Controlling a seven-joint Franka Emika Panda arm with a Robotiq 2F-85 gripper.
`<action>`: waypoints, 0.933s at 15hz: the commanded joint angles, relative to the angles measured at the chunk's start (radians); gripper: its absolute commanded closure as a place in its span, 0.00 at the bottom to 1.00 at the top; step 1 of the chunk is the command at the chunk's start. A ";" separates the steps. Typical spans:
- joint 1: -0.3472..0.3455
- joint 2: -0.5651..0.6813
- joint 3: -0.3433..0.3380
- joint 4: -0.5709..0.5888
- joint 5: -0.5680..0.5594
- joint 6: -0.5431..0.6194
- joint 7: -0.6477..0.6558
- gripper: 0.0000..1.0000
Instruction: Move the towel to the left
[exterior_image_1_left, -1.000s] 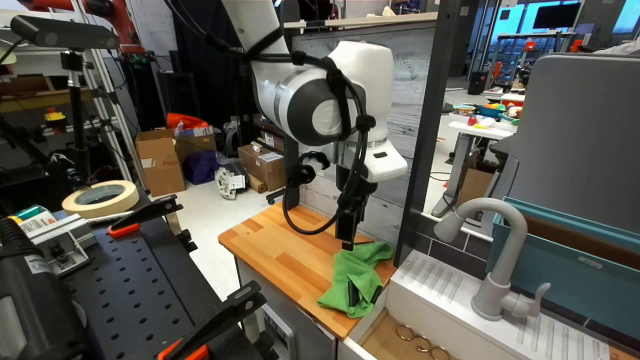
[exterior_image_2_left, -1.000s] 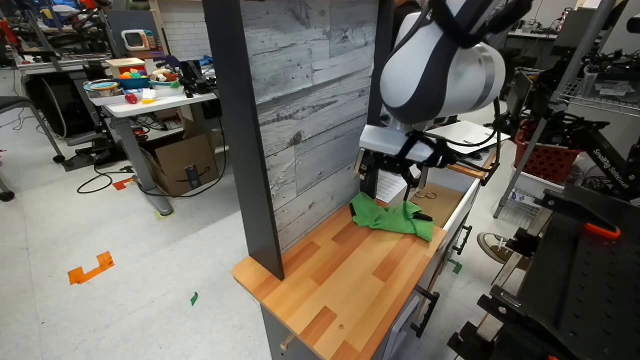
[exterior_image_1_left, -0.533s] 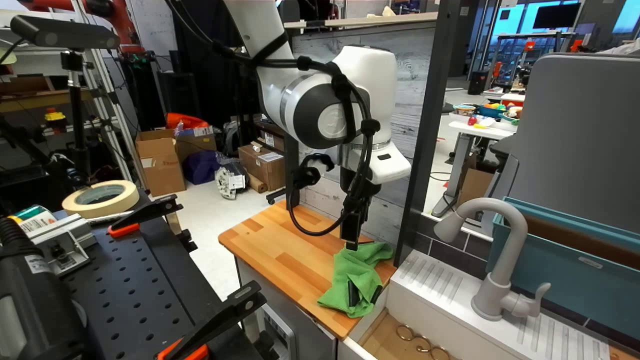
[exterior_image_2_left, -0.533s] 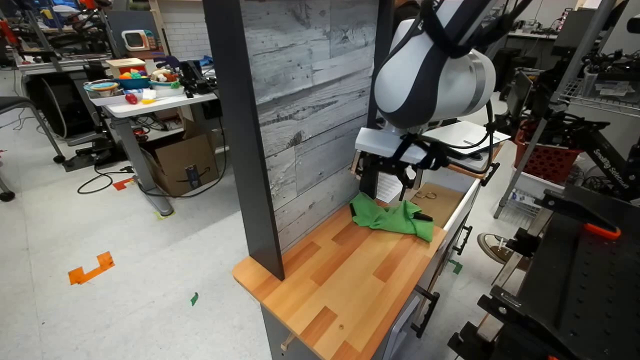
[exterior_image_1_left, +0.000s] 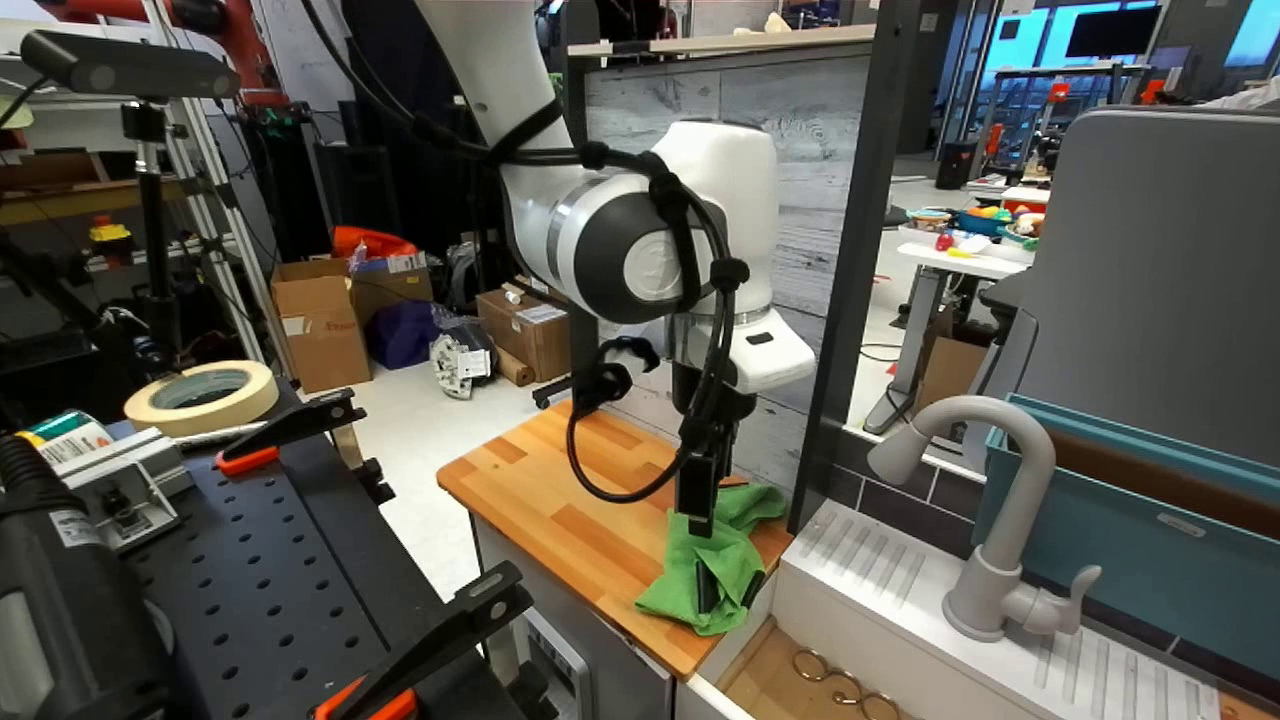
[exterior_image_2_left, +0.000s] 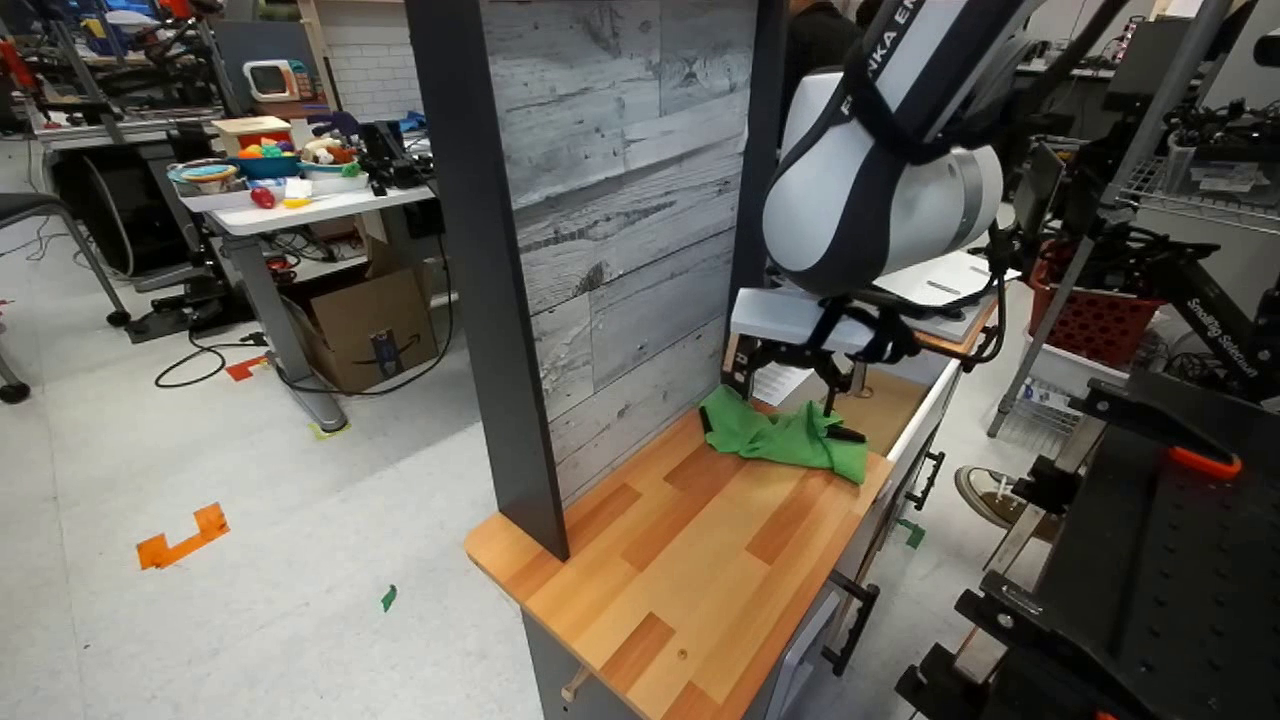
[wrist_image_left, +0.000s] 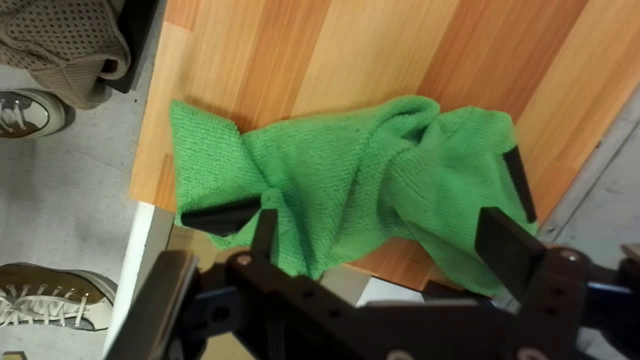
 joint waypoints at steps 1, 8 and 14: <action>0.026 0.050 -0.025 0.031 0.013 0.010 0.023 0.00; 0.008 0.098 -0.003 0.060 0.020 -0.002 0.019 0.00; 0.046 0.140 -0.001 0.050 0.008 0.006 0.022 0.00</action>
